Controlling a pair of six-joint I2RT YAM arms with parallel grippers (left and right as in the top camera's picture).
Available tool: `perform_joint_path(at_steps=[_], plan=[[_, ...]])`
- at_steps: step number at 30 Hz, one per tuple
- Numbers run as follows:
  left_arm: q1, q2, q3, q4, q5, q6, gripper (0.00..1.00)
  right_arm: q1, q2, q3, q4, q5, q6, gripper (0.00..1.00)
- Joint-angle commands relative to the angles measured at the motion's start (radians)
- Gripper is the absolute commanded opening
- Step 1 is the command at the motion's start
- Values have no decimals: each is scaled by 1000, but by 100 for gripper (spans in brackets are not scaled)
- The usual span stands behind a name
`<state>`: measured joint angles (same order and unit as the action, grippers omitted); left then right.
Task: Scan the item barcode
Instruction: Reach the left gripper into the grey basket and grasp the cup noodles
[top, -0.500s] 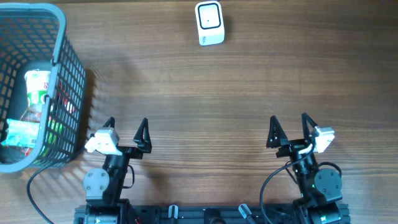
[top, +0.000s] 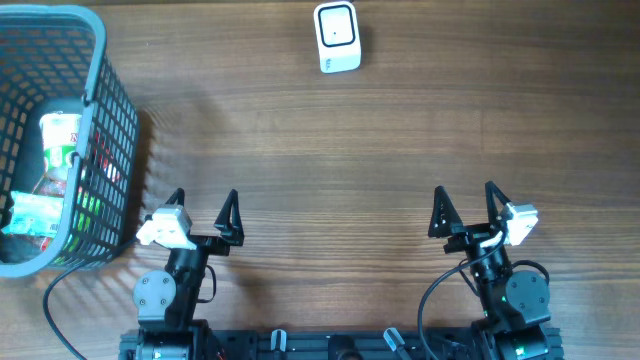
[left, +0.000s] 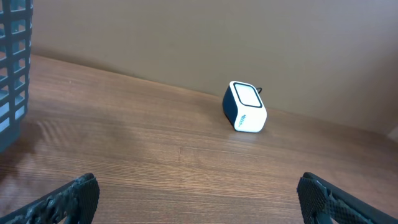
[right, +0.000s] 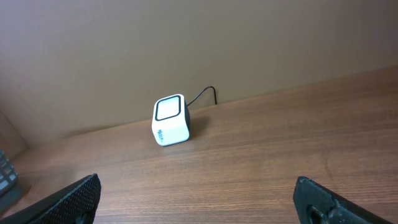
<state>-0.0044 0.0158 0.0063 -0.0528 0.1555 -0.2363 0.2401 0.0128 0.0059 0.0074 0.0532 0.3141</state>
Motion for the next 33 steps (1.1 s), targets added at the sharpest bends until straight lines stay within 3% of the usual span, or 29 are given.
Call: perform_joint_path(at_steps=[1,28,33], plan=[[-3,1,-1,-9,11,23,100,-6,-5,-1,5,3,10,100],[-3,1,0,-7,12,19,100,-6,-5,-1,5,3,10,100],[-3,4,87,-20,167,12,100,-6,-5,-1,5,3,10,100]])
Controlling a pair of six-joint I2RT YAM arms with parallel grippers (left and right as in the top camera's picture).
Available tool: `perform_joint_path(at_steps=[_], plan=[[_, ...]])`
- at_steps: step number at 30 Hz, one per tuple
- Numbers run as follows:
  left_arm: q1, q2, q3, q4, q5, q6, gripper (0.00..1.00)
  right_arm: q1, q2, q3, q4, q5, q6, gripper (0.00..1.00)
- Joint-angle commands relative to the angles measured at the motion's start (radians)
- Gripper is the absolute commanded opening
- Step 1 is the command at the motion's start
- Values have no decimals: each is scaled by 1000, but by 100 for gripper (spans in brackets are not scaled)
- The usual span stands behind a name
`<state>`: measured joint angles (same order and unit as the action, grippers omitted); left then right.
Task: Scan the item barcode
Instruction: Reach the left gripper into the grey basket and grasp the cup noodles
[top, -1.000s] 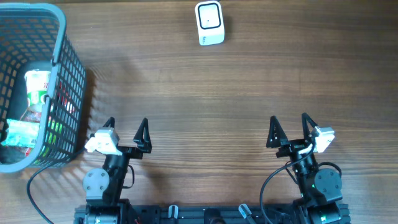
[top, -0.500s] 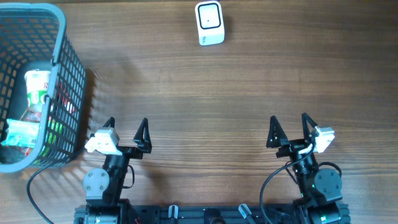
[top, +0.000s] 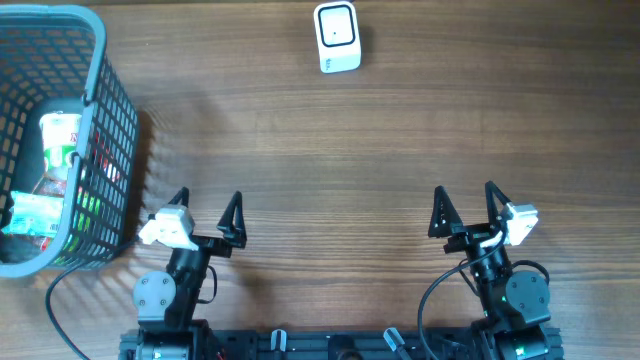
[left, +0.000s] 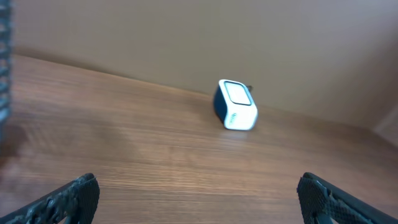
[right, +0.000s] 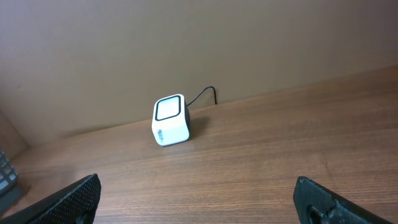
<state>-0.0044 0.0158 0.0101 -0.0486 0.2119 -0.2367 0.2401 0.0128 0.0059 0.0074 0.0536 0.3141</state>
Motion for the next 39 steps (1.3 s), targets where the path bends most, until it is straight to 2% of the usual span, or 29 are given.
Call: perform_joint_path(at_steps=[1,5,7,10,12,14,17,18,21,22,23,25,26,28,31,33,39], plan=[[-3,8,114,-51,121,13,100,-6,-5,-1,5,3,10,100],[-3,132,447,-341,140,13,100,-6,-5,-1,5,3,10,100],[-3,281,698,-508,159,31,100,-6,-5,-1,5,3,10,100],[-3,581,1152,-853,158,127,100,-6,-5,-1,5,3,10,100],[-3,780,1423,-1079,116,198,100,-6,-5,-1,5,3,10,100],[-3,954,1633,-1228,71,208,100,-6,-5,-1,5,3,11,100],[-3,1127,1790,-1214,84,200,100,-6,-5,-1,5,3,11,100],[-3,1166,1795,-1162,85,174,100,-6,-5,-1,5,3,11,100],[-2,1221,1795,-1108,31,222,100,-6,-5,-1,5,3,10,100],[11,1236,1795,-1081,-88,222,100,-6,-5,-1,5,3,11,100],[47,1255,1795,-1046,-282,221,100,-6,-5,-1,5,3,10,100],[129,1282,1795,-1010,-486,222,100,-6,-5,-1,5,3,10,99],[172,1295,1795,-992,-525,223,100,-6,-5,-1,5,3,10,100],[258,1327,1795,-937,-527,258,100,-6,-5,-1,5,3,10,100],[374,1417,1795,-912,-526,406,100,-6,-5,-1,5,3,10,100],[438,1489,1794,-930,-489,412,100,-6,-5,-1,5,3,10,100],[591,1712,1794,-961,-206,542,100,-6,-5,-1,5,3,10,100]])
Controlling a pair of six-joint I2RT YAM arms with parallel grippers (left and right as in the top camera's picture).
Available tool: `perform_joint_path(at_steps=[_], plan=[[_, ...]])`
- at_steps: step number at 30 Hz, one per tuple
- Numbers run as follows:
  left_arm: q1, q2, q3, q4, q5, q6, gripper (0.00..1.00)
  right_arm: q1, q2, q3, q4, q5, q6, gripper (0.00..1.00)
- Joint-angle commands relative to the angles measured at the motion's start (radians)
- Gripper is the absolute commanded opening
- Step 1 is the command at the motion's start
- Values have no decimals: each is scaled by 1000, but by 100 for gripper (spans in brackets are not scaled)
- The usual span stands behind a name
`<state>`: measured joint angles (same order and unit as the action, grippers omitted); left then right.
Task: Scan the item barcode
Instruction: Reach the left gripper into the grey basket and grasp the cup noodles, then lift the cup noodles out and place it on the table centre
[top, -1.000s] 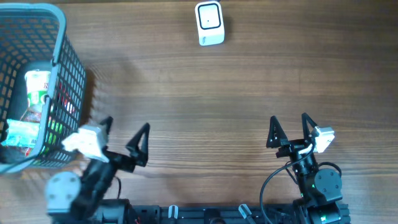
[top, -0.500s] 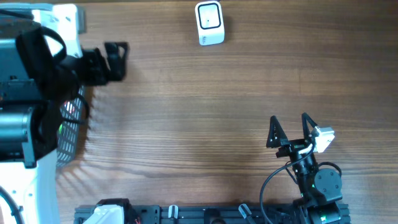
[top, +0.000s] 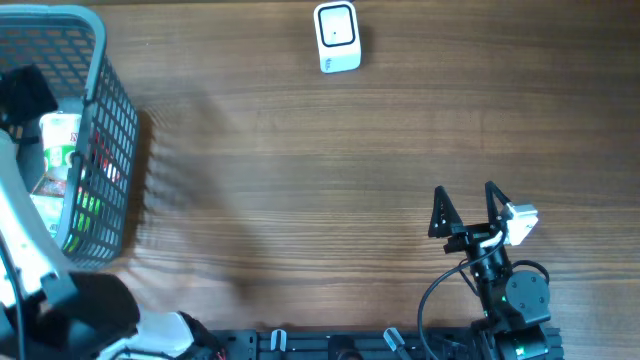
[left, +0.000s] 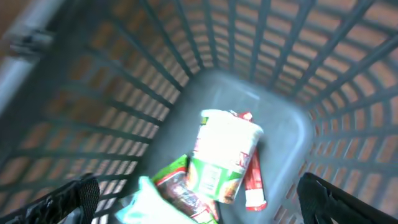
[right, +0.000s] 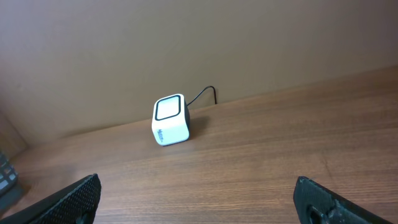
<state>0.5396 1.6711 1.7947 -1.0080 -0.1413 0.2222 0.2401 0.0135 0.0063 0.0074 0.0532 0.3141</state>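
Note:
The grey mesh basket (top: 112, 140) stands at the table's far left. Inside it lie a white and green cup (left: 221, 155), a red packet (left: 252, 180) and a pale green packet (left: 146, 202). My left gripper (left: 198, 190) hangs open above the basket's inside, looking down on these items, nothing between its fingers (left: 74, 196). In the overhead view the left arm (top: 25, 230) covers part of the basket. The white scanner (top: 337, 37) sits at the back middle. My right gripper (top: 465, 192) stands open near the front right, facing the scanner (right: 170, 119).
The basket's walls (left: 124, 74) rise steeply around the items. A black cable runs from the scanner to the back wall (right: 205, 93). Bare wooden tabletop (top: 330, 180) lies between basket, scanner and right arm.
My left gripper was low at the table's front, facing the scanner. Now it is over the basket, pointing down at the items inside, still open. The right arm has not moved.
Both grippers stood open at the table's front, facing the scanner. Then the left wrist had turned slightly right, the basket's edge nearly leaving its view. Now the left arm reaches over the basket while the right stays where it was.

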Motion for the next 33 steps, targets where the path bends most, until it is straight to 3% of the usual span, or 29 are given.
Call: perform_joint_path(at_steps=[1,5,9,18,19,21,22,25,28,33], plan=[[69,93,10,-1,186,86,100,-6,-6,-1,5,3,10,100],[110,250,10,-6,264,98,100,-6,-6,-1,5,3,10,100],[109,375,10,-19,341,201,100,-6,-6,-1,5,3,11,100],[110,477,4,-5,320,216,100,-6,-6,-1,5,3,11,100],[110,477,4,-5,299,216,99,-6,-6,-1,5,3,10,100],[113,477,4,-5,297,215,86,-6,-6,-1,5,3,10,100],[113,476,5,-5,297,216,72,-6,-6,-1,5,3,10,100],[113,455,6,11,297,215,58,-6,-6,-1,5,3,11,100],[113,387,7,56,293,175,64,-6,-6,-1,5,3,11,100],[113,141,40,182,252,99,64,-6,-6,-1,5,3,11,100]])
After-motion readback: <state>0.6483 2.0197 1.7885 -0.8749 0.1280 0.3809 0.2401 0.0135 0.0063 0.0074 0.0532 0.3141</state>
